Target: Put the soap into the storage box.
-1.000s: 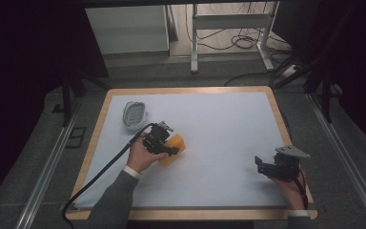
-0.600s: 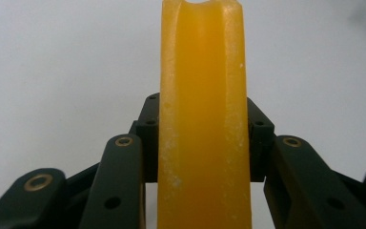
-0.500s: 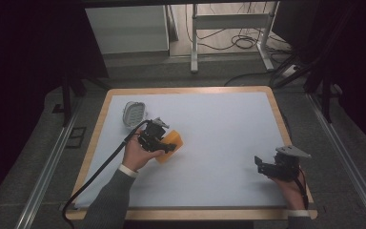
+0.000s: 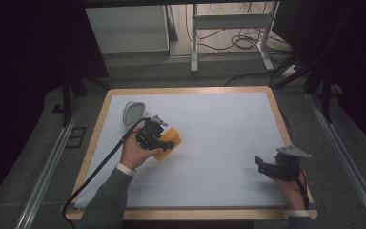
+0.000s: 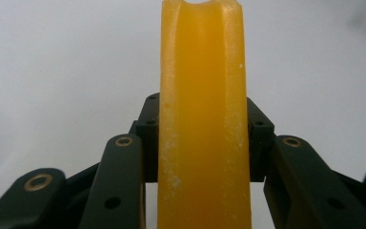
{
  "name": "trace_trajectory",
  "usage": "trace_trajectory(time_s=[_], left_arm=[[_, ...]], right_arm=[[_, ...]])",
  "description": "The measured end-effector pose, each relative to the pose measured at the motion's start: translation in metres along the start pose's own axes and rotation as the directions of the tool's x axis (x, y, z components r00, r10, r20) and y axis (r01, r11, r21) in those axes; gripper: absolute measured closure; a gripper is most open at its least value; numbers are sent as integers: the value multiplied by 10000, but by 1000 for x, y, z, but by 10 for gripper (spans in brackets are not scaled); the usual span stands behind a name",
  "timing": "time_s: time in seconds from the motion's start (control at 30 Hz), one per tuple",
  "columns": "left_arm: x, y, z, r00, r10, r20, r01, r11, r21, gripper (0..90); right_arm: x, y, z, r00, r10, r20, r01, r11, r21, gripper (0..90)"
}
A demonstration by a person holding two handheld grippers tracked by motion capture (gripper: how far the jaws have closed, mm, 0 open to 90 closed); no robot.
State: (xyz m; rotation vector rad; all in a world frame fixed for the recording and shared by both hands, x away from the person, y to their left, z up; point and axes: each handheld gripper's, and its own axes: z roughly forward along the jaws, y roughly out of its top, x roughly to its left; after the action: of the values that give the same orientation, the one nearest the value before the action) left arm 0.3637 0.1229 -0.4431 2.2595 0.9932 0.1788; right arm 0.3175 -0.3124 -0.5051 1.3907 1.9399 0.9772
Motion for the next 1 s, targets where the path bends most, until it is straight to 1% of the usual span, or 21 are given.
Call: trace_trajectory(time_s=[0.13,0.4,0.43,0.5,0.67,0.77,1.0], left_arm=[[2,0,-4,10000,-22,18,22,10000,-65,611],[5,1,-5,10000,-88,20,88,9999,-76,611],[7,1,-7,10000,-88,-31,88,9999,-72,611],[8,2,-9,9998,-128,-126,125,9997,-219,611],[12,3,-13,9996,-216,-163,212,9994,-283,611],[15,3,-15,9994,-229,-259,222,9994,-256,611],[21,4,-18,9990,-314,-316,305,9992,-267,611]], right_arm=[[0,0,0,10000,20,14,-20,10000,-3,73],[-1,-1,1,10000,-10,34,10,10000,24,73],[-1,-1,1,10000,-1,38,1,10000,28,73],[-1,-1,1,10000,2,47,-3,10000,35,73],[-1,-1,1,10000,-11,54,11,10000,31,73],[-1,-1,1,10000,4,68,-5,10000,38,73],[-2,-1,1,10000,21,80,-22,10000,93,73]])
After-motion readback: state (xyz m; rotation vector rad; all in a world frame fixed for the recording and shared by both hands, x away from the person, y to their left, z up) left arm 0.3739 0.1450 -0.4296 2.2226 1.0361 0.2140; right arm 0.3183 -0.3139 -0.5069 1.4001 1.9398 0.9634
